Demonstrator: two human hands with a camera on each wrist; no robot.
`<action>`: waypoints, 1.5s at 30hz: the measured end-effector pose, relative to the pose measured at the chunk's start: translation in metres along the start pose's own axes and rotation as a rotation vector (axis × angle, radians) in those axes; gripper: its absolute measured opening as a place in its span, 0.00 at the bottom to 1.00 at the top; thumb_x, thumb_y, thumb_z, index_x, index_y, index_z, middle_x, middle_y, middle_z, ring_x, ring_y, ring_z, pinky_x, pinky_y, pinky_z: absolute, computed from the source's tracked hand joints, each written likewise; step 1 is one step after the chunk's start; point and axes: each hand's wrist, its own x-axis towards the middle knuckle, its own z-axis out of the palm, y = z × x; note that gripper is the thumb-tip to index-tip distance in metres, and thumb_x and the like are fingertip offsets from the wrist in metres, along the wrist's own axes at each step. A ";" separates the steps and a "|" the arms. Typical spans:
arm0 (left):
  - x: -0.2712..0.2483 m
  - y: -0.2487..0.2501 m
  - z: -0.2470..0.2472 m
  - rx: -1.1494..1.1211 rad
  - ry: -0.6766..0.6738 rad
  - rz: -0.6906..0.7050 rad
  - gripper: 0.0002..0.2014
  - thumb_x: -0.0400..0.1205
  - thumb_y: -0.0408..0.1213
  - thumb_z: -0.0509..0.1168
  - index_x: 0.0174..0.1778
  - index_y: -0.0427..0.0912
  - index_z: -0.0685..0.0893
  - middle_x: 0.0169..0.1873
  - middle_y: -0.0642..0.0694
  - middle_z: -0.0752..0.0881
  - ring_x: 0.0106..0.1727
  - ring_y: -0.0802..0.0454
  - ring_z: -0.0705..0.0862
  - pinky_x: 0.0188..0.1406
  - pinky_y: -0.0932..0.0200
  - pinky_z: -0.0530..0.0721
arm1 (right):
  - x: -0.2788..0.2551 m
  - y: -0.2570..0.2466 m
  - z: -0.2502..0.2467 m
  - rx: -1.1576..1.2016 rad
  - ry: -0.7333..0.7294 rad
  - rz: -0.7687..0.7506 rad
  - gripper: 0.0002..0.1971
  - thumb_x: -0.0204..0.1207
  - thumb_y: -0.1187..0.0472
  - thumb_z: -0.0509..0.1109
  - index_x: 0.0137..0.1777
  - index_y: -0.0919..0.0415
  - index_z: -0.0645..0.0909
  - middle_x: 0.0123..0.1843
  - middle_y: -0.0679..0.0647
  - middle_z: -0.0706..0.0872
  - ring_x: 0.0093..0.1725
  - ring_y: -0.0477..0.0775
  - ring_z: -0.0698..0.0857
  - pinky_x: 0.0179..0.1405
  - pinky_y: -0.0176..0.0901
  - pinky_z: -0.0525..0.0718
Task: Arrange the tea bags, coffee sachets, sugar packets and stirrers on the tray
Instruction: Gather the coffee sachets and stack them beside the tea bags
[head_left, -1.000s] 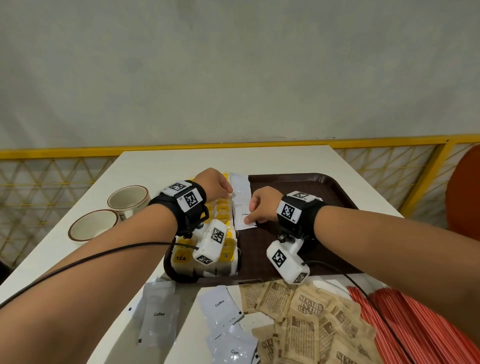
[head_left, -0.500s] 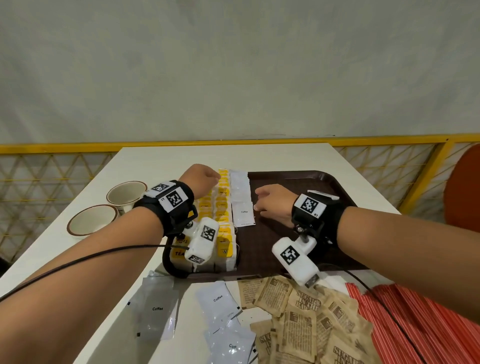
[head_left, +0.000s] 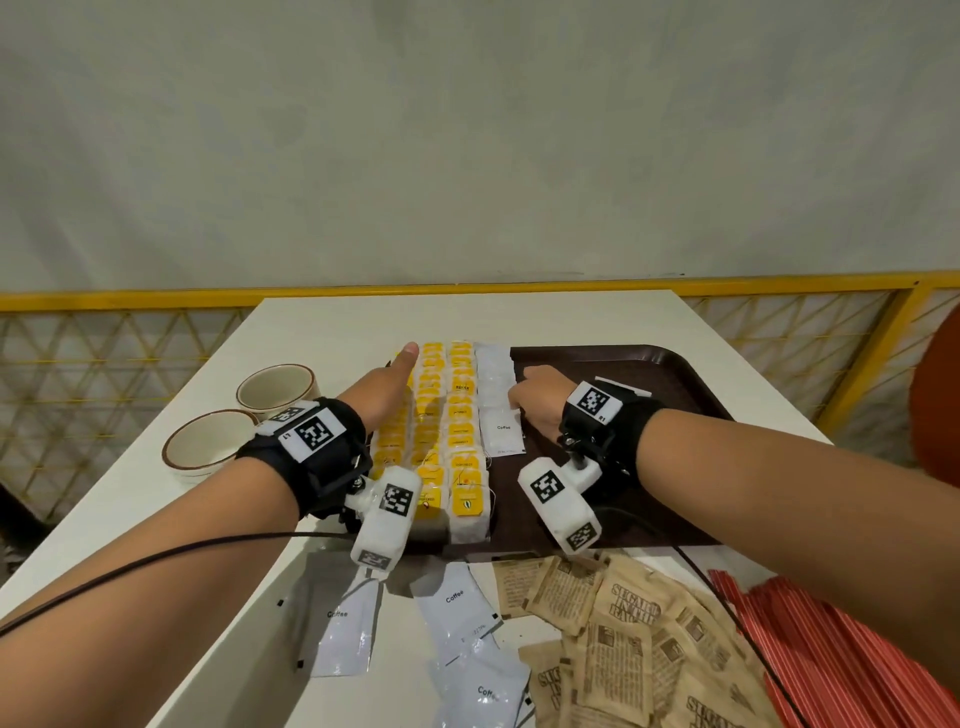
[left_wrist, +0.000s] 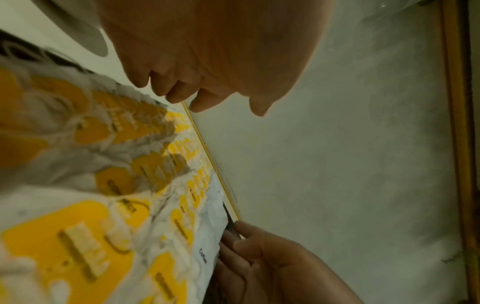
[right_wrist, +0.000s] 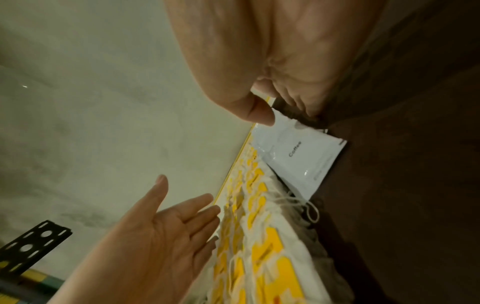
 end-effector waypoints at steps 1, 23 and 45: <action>0.000 -0.001 0.001 0.014 -0.012 -0.010 0.37 0.85 0.63 0.38 0.81 0.38 0.61 0.80 0.38 0.64 0.80 0.41 0.63 0.78 0.48 0.57 | 0.002 -0.001 0.001 -0.006 0.006 0.001 0.06 0.81 0.71 0.57 0.45 0.68 0.75 0.43 0.62 0.80 0.32 0.54 0.74 0.26 0.40 0.66; -0.149 -0.060 -0.019 0.502 -0.742 0.631 0.13 0.70 0.44 0.78 0.51 0.53 0.90 0.43 0.59 0.84 0.47 0.60 0.82 0.51 0.65 0.81 | -0.158 0.020 0.032 -0.740 -0.475 -0.717 0.40 0.67 0.47 0.80 0.78 0.51 0.68 0.72 0.46 0.74 0.69 0.46 0.74 0.68 0.36 0.73; -0.185 -0.090 0.012 1.043 -0.609 1.113 0.13 0.84 0.43 0.62 0.64 0.51 0.83 0.58 0.47 0.78 0.53 0.48 0.81 0.50 0.59 0.80 | -0.166 -0.002 0.079 -1.074 -0.475 -0.787 0.35 0.71 0.54 0.78 0.75 0.56 0.66 0.68 0.56 0.76 0.65 0.56 0.76 0.53 0.39 0.73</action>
